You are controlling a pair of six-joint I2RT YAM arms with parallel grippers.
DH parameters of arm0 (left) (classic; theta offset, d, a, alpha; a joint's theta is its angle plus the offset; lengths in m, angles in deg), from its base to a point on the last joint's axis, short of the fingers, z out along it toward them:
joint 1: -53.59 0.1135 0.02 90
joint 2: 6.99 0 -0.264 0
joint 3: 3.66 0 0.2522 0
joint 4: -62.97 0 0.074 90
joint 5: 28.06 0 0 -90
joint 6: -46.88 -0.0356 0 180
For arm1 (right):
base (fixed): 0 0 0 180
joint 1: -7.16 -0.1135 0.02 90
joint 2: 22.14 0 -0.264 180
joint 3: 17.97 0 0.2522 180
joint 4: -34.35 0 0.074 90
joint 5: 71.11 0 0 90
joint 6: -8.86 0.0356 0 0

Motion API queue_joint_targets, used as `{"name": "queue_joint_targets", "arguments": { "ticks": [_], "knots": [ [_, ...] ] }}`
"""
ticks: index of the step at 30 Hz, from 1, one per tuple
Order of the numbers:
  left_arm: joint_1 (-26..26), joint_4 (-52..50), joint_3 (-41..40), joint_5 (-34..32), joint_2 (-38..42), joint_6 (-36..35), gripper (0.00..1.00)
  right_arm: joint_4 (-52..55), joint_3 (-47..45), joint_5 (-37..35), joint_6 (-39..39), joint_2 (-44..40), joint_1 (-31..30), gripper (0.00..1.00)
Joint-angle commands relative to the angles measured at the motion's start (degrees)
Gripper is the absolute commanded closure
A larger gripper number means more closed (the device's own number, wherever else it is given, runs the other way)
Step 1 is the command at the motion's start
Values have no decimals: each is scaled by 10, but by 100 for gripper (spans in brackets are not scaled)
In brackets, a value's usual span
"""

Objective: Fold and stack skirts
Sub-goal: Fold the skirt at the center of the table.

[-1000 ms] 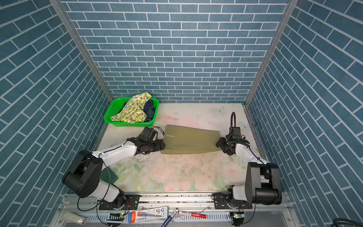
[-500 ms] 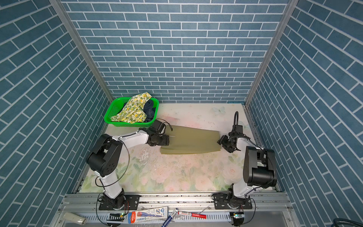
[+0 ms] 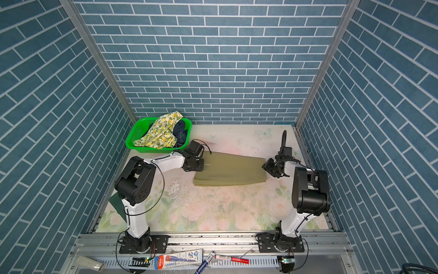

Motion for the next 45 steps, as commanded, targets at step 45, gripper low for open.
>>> {"name": "queue_joint_targets", "arguments": {
  "ticks": [45],
  "knots": [
    [-48, 42, -42, 62, -33, 51, 100, 294, 189, -249, -38, -125, -201, 100]
  ]
}}
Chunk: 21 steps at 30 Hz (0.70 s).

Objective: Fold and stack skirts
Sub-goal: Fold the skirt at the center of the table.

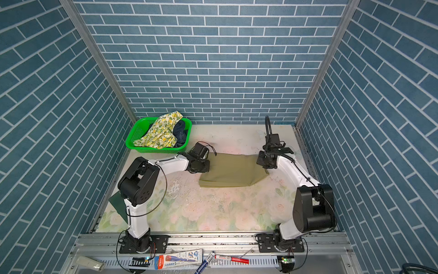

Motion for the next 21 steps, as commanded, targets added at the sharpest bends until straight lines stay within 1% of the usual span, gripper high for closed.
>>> {"name": "queue_joint_targets", "arguments": {
  "ticks": [1, 5, 9, 15, 19, 20, 21],
  "knots": [
    [-8, -20, -30, 22, -25, 9, 100, 38, 50, -35, 21, 3, -45, 100],
    [-8, -8, -40, 26, -22, 13, 100, 49, 96, -53, 41, 40, -101, 100],
    [-9, 6, -51, 30, -17, 17, 100, 35, 139, -55, 85, 84, -158, 100],
    [-8, 22, -68, 34, -8, 20, 100, -57, 171, -18, 190, 157, -223, 100],
    [-7, 32, -82, 34, 3, 24, 100, -141, 166, 26, 238, 177, -235, 100],
    [-6, 35, -86, 34, 6, 24, 100, -148, 166, 26, 241, 177, -236, 97],
    [-5, 38, -90, 34, 9, 26, 100, -161, 163, 42, 241, 172, -235, 91]
  ]
}}
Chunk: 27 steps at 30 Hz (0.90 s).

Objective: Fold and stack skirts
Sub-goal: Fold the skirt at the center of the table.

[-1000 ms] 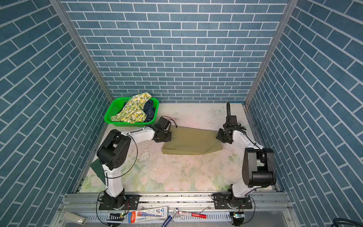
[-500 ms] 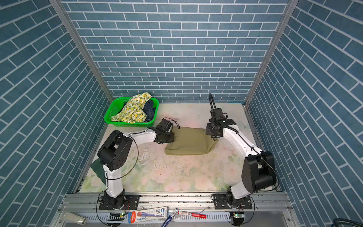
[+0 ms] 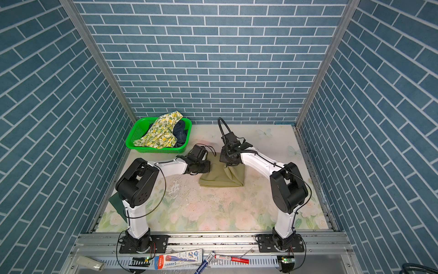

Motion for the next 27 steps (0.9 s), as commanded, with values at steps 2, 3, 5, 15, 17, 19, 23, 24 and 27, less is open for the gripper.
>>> {"name": "queue_joint_targets", "arguments": {
  "ticks": [2, 3, 5, 15, 17, 19, 23, 24, 27],
  "knots": [
    [-2, -49, -39, 12, -6, 7, 100, -82, 15, 38, 47, -22, 4, 67],
    [-1, -46, -41, 13, -5, 10, 100, -86, 13, 40, 40, -29, 6, 56],
    [0, -42, -44, 15, -4, 11, 100, -84, 10, 39, 34, -43, 13, 43],
    [3, -31, -52, 28, -5, 21, 100, -11, -22, -50, -24, -107, 35, 37],
    [4, -26, -53, 35, -6, 26, 100, 9, -29, -76, -41, -113, 35, 37],
    [1, -20, -56, 41, -7, 33, 100, 24, -40, -98, -56, -119, 35, 37],
    [-11, -14, -56, 44, -13, 45, 100, 37, -66, -130, -74, -134, 37, 37],
    [-16, -14, -55, 44, -15, 47, 100, 37, -71, -132, -77, -138, 38, 37],
    [-25, -18, -54, 44, -16, 49, 100, 38, -83, -129, -85, -146, 44, 37]
  ]
}}
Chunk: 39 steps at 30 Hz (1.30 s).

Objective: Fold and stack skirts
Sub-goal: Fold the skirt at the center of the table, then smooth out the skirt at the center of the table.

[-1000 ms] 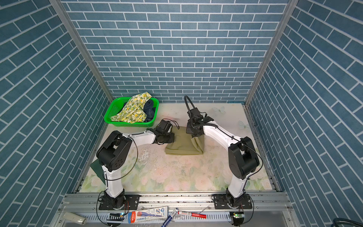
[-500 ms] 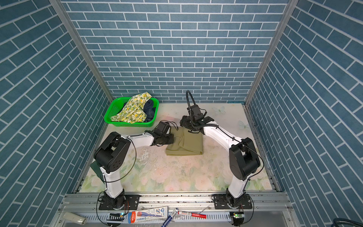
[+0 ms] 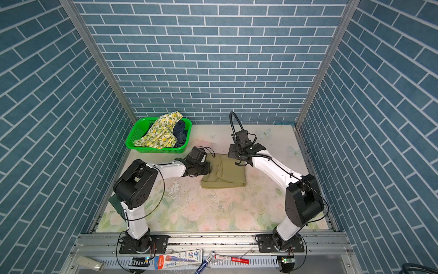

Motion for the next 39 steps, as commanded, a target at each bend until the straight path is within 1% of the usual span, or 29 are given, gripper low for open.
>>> {"name": "queue_joint_targets", "arguments": {
  "ticks": [1, 2, 3, 4, 6, 8, 10, 12, 16, 20, 23, 27, 30, 36, 39],
  "knots": [
    [-15, -63, -23, 12, -24, 6, 100, 21, -23, -26, -29, -27, 6, 37],
    [-15, -67, -23, 9, -19, 4, 97, 22, -26, -27, -32, -29, 7, 37],
    [-15, -78, -23, 1, -11, -2, 91, 21, -30, -28, -36, -31, 8, 37],
    [-14, -95, -20, -10, 1, -10, 84, 20, -35, -29, -39, -34, 9, 37],
    [-6, -123, -17, -33, 27, -21, 66, 15, -46, -28, -44, -40, 10, 37],
    [3, -147, -11, -48, 53, -27, 53, 9, -57, -25, -47, -45, 12, 37],
    [6, -177, 4, -69, 76, -35, 46, -2, -73, -20, -47, -52, 16, 37],
    [6, -190, 19, -72, 91, -38, 42, -15, -88, -12, -46, -58, 21, 37],
    [-12, -201, 62, -59, 96, -37, 41, -39, -117, 9, -38, -71, 40, 37],
    [-40, -198, 100, -34, 77, -22, 42, -67, -151, 47, -27, -87, 71, 37],
    [-64, -191, 121, -22, 57, -8, 45, -76, -169, 61, -28, -98, 89, 37],
    [-87, -171, 139, 6, 29, 18, 51, -85, -188, 75, -30, -106, 107, 37],
    [-94, -160, 147, 22, 5, 33, 54, -95, -202, 85, -30, -113, 117, 37],
    [-96, -139, 158, 29, -32, 46, 57, -105, -220, 94, -30, -128, 126, 38],
    [-97, -108, 158, 43, -48, 60, 59, -107, -227, 96, -30, -133, 129, 38]
  ]
}}
